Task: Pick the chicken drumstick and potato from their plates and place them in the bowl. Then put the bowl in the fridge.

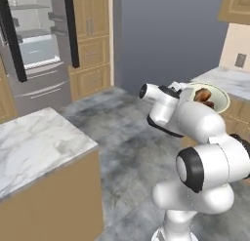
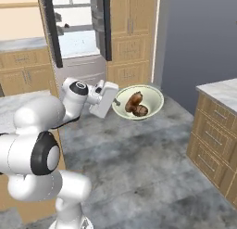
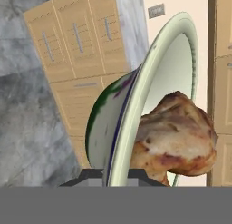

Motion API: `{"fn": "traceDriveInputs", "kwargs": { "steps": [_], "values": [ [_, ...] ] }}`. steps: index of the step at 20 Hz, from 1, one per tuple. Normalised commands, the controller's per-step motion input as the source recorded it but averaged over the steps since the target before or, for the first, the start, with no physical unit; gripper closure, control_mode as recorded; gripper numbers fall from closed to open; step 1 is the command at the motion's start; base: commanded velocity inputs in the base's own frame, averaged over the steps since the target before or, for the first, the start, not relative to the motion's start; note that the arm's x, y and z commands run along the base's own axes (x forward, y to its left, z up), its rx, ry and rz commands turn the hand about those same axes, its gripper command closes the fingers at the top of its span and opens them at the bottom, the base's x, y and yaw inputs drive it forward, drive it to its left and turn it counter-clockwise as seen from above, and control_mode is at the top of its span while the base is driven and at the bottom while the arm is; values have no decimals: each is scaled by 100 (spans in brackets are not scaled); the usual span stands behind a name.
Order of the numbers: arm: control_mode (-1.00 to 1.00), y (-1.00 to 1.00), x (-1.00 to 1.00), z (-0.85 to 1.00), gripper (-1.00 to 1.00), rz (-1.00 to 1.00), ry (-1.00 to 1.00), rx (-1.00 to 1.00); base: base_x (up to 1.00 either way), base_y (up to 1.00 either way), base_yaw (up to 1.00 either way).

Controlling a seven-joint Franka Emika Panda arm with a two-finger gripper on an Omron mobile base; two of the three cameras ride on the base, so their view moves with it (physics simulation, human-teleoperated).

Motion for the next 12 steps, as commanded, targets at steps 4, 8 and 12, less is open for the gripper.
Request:
{"fn": "traceDriveInputs", "kwargs": {
  "steps": [4,8,12],
  "values": [
    [100,0,0,0,100,0,0,0,79,-30,22],
    [100,0,0,0,100,0,0,0,81,-29,22],
    [100,0,0,0,100,0,0,0,81,-26,24]
  ]
}}
